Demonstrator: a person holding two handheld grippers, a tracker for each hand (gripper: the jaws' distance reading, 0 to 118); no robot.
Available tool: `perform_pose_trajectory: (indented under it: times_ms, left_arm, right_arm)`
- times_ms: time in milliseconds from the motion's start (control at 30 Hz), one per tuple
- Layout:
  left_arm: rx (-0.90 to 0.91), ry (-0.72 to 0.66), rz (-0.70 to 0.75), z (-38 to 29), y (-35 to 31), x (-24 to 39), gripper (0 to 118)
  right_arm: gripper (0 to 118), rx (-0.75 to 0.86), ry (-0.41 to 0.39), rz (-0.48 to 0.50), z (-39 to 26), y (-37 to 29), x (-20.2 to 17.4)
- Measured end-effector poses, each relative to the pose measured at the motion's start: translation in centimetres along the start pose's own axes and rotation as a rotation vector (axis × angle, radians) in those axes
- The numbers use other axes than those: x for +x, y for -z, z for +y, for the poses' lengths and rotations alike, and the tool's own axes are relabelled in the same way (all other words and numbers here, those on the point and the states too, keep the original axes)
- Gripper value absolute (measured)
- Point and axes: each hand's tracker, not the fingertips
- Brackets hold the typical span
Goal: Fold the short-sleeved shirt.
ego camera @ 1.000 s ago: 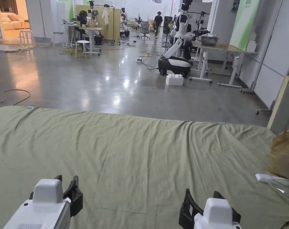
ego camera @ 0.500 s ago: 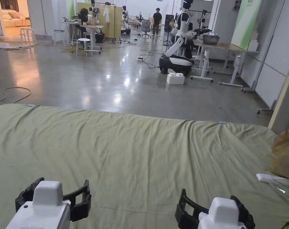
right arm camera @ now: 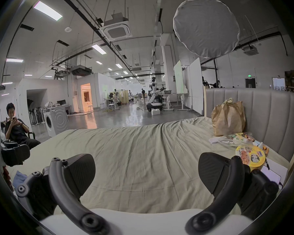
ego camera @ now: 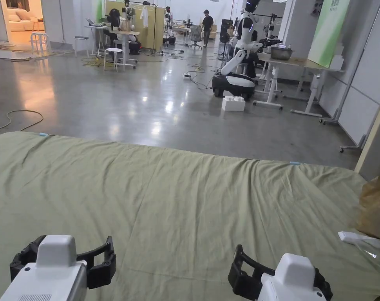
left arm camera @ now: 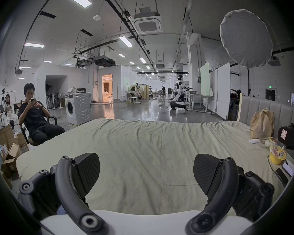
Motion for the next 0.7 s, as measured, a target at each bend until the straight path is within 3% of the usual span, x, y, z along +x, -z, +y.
perform_pose_trajectory:
  times_ms: [700]
  left_arm:
    - [-0.014, -0.022, -0.022, 0.1, -0.6, 0.0, 111]
  right_arm:
    - [118, -0.166, 0.104, -0.033, 2.6, 0.7, -0.1]
